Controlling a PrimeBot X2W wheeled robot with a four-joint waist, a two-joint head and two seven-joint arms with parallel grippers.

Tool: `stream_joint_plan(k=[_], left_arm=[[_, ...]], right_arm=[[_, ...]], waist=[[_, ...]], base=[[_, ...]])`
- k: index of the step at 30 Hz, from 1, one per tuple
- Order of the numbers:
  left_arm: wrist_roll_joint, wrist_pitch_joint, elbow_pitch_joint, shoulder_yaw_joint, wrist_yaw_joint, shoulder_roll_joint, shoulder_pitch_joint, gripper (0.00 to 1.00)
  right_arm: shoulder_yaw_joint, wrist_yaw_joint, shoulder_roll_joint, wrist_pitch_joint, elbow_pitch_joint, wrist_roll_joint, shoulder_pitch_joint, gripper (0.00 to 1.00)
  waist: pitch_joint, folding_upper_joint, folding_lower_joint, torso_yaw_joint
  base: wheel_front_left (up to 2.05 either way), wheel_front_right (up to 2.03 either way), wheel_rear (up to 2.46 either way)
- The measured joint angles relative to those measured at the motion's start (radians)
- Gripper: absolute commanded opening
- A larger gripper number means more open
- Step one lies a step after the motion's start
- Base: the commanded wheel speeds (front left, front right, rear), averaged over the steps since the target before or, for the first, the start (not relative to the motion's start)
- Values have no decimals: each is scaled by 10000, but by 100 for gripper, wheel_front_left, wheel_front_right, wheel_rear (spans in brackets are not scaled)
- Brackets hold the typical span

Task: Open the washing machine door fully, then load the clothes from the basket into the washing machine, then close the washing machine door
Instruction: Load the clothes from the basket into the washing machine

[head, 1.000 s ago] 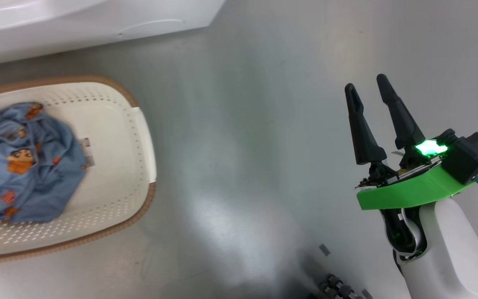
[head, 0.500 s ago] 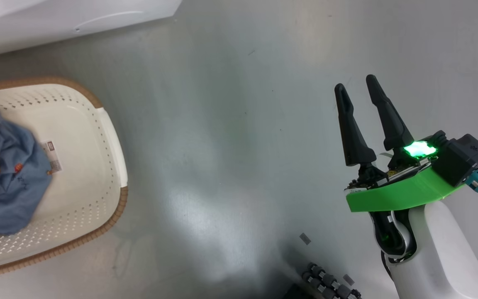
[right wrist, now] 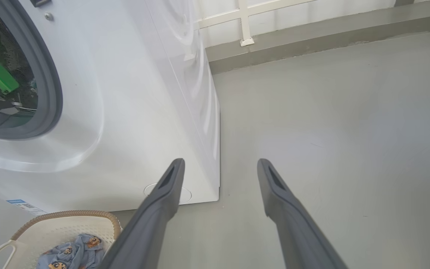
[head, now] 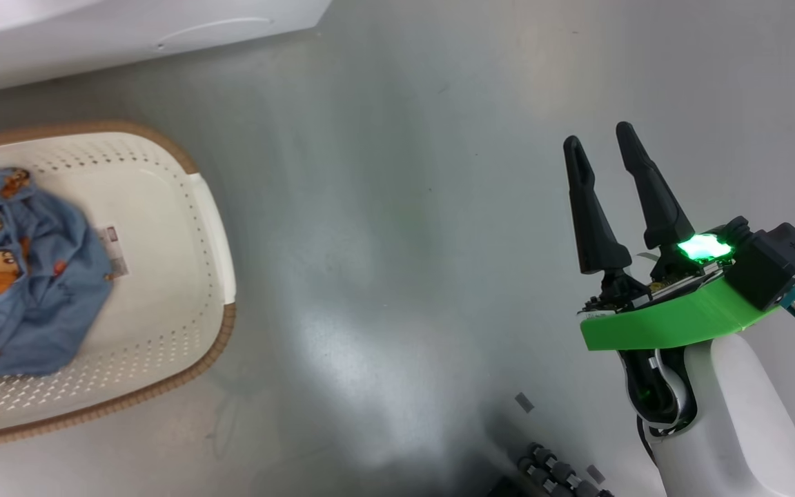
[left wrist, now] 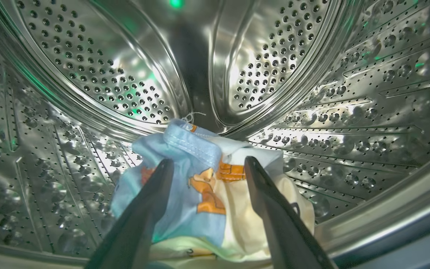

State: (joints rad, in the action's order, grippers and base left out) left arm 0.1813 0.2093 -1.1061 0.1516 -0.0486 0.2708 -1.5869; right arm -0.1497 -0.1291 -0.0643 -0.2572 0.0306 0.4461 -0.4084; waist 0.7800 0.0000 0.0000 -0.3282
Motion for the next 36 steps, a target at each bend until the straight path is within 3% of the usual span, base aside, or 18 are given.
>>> stream_joint_plan(k=[23,36], left_arm=[[403,447,924,215,-90,-314,1590,100],[690,474,3421,-140,-196,-527,4124,100]], right_arm=[[52,0,-290,0,36,-40,-4,100],[224,0,-598,2,148,-38,2,100]], waist=[[-628,0,0,644],[-1264,0,0,945]], base=[[0,0,0],[0,0,0]])
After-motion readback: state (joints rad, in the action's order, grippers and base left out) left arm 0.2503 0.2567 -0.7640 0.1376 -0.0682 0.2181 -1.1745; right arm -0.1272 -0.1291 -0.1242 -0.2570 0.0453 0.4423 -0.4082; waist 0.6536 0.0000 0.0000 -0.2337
